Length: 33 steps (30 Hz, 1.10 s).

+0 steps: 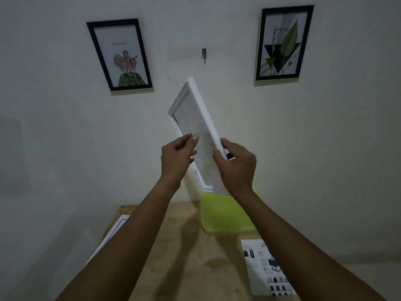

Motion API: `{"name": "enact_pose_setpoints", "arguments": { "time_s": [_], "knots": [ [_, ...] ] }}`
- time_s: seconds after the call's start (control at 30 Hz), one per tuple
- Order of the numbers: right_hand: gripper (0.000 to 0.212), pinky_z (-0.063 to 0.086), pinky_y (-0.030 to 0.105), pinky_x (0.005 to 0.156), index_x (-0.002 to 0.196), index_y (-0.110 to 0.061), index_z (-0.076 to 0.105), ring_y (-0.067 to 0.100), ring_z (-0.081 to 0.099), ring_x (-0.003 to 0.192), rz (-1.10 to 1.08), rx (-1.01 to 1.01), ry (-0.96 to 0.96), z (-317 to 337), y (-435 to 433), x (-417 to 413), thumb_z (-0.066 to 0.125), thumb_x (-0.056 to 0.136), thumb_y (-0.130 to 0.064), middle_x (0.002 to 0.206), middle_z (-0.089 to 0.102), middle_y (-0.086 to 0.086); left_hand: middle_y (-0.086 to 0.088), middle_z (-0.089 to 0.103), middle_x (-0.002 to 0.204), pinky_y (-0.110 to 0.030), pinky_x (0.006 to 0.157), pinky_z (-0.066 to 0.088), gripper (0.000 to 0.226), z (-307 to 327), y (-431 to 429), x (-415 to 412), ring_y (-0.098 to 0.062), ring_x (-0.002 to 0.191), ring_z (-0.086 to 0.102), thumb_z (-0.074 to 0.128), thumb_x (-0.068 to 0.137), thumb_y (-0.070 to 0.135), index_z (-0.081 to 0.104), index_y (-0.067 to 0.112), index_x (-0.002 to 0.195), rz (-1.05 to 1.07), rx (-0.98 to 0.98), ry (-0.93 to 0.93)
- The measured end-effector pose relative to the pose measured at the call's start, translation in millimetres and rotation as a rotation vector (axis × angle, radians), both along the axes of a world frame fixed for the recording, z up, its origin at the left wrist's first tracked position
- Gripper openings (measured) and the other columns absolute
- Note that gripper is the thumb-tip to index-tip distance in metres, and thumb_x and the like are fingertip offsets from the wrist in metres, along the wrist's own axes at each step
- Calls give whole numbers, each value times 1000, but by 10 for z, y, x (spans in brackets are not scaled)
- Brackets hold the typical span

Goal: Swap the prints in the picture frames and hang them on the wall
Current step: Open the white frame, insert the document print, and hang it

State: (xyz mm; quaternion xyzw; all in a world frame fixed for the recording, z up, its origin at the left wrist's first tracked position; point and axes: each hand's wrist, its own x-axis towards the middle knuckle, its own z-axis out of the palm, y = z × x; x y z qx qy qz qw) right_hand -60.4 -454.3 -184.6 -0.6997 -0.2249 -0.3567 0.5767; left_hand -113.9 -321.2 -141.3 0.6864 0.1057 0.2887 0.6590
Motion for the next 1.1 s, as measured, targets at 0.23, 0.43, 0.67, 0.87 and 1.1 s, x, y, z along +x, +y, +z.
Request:
{"name": "enact_pose_setpoints", "arguments": {
  "time_s": [0.23, 0.43, 0.67, 0.87, 1.1],
  "knots": [
    [20, 43, 29, 51, 110, -22, 75, 19, 60, 72, -231, -375, -252, -486, 382, -463, 66, 94, -30, 91, 73, -9, -17, 71, 73, -39, 72, 62, 11, -187, 12, -292, -29, 68, 70, 78, 81, 14, 77, 4, 77, 101, -154, 4],
    [33, 53, 32, 91, 119, -20, 75, 19, 66, 110, 94, -402, -83, -847, 531, -453, 58, 95, -36, 123, 71, -2, -11, 53, 76, -31, 62, 50, 13, -486, 701, -392, -23, 71, 51, 63, 92, 7, 68, 0, 82, 28, -183, 127],
    [44, 39, 37, 108, 143, -20, 54, 26, 51, 134, 18, -105, 764, -1101, 432, -103, 52, 103, -35, 144, 57, 4, -3, 76, 92, -26, 65, 59, 20, -856, 1311, -598, -15, 74, 71, 49, 101, 6, 69, 7, 106, -208, -311, 255],
    [31, 55, 39, 89, 70, -32, 76, 15, 67, 82, 167, -19, 948, -1594, 402, -218, 62, 93, -16, 79, 76, -12, -6, 75, 101, -27, 71, 60, 23, -1604, 1559, -658, -16, 81, 72, 50, 102, 10, 68, 6, 114, -216, -359, 408],
    [21, 52, 37, 86, 101, -32, 80, 21, 68, 86, 64, -108, 1125, -2549, 372, -697, 65, 88, -26, 85, 77, 2, -8, 72, 88, -31, 69, 58, 20, -2816, 1576, -795, -20, 74, 65, 56, 99, 9, 70, 4, 113, -61, -180, 685]
  ]
}}
